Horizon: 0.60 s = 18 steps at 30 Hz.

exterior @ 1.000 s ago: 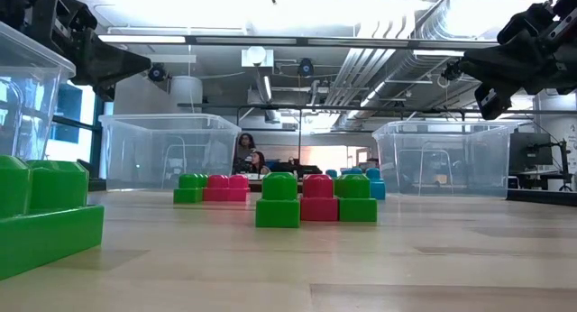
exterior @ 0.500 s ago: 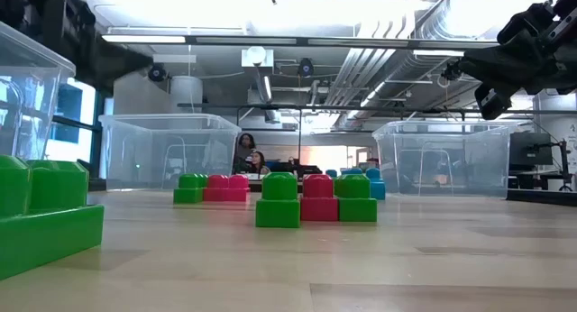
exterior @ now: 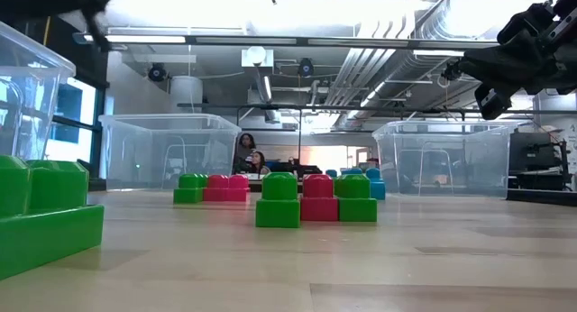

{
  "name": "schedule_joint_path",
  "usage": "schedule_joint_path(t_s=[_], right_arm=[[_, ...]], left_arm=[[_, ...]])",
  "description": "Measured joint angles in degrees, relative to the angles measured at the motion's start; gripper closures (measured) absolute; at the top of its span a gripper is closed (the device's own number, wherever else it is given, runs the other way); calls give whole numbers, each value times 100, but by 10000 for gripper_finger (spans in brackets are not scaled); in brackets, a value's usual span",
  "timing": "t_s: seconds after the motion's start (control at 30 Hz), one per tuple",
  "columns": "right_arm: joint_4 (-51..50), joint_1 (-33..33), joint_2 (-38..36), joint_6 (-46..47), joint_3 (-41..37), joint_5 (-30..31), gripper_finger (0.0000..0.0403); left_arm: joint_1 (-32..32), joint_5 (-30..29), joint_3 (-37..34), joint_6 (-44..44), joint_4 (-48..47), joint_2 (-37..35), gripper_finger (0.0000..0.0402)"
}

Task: Sort blocks
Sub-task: Put the green game piece into the top left transparent bin

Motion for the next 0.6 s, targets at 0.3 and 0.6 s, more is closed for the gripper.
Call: schedule_joint_path(t_s=[0.3, 0.6], right_arm=[[-1, 1, 1, 1, 0, 1, 403], [1, -1, 0, -1, 1, 1, 403]], left_arm=[[4, 571, 2974, 1268, -3863, 3336, 372], [4, 931, 3912, -919, -5409, 5622, 265]])
